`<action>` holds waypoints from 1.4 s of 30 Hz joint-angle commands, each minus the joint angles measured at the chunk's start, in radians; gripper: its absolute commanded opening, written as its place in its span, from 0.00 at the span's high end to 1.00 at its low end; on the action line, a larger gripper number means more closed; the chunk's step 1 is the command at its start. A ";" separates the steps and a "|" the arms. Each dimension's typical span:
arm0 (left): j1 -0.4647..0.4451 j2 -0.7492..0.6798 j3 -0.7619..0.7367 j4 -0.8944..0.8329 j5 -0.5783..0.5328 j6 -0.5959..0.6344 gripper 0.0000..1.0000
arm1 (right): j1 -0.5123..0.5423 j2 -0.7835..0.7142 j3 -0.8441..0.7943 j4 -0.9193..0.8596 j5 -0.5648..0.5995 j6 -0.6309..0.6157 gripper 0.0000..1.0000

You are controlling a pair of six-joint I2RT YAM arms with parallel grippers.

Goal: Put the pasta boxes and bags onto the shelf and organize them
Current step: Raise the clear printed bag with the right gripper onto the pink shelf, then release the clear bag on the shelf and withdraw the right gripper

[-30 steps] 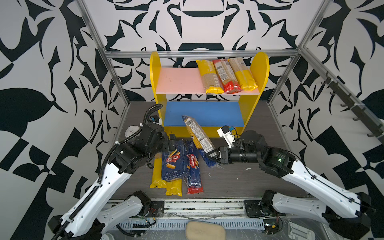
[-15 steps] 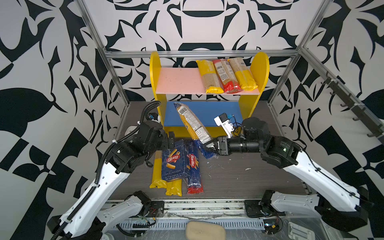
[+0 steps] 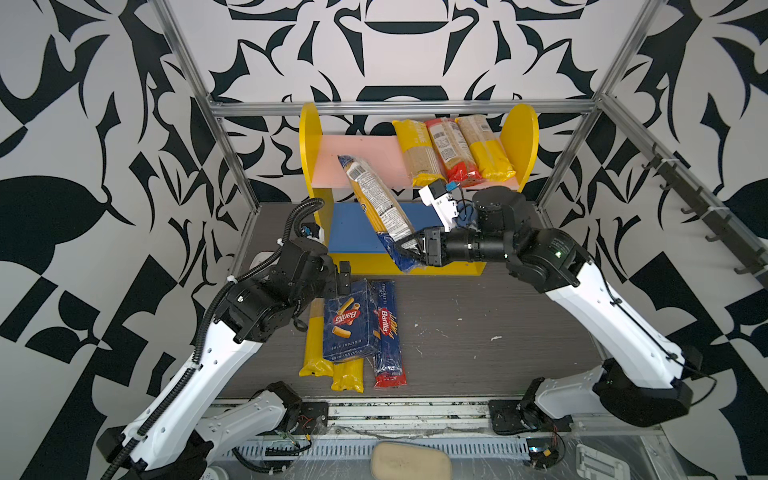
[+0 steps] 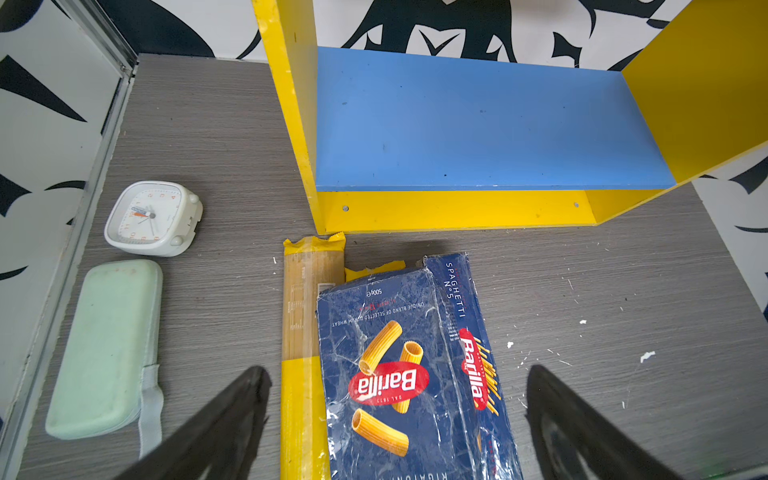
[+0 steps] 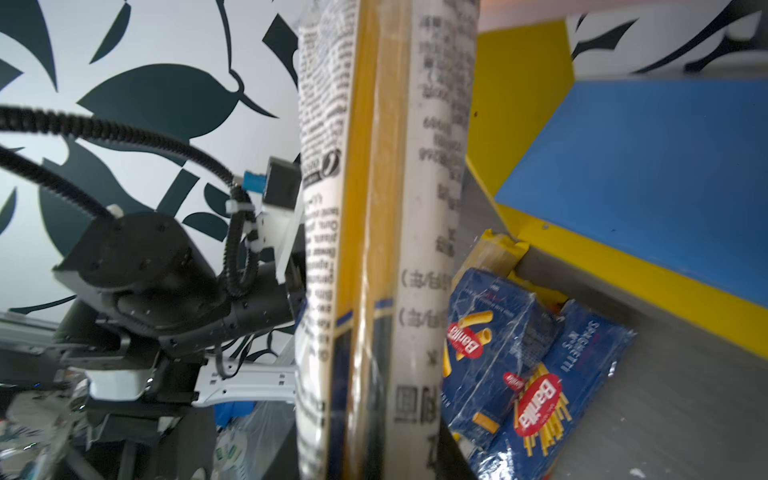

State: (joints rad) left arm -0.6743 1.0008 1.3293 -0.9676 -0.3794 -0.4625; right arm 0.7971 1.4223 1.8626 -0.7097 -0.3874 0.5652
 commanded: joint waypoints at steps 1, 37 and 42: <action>0.004 0.005 0.023 -0.004 0.014 0.010 0.01 | -0.012 0.013 0.179 0.153 0.067 -0.161 1.00; 0.005 -0.008 0.000 -0.010 0.003 0.076 0.01 | -0.022 0.598 0.940 0.035 0.631 -0.428 0.85; 0.005 -0.015 0.002 -0.018 -0.001 0.077 0.01 | -0.021 0.601 0.942 0.039 0.631 -0.430 0.20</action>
State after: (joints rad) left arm -0.6731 1.0012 1.3403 -0.9482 -0.3641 -0.3920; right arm 0.7788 2.0762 2.7392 -0.8505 0.2001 0.1604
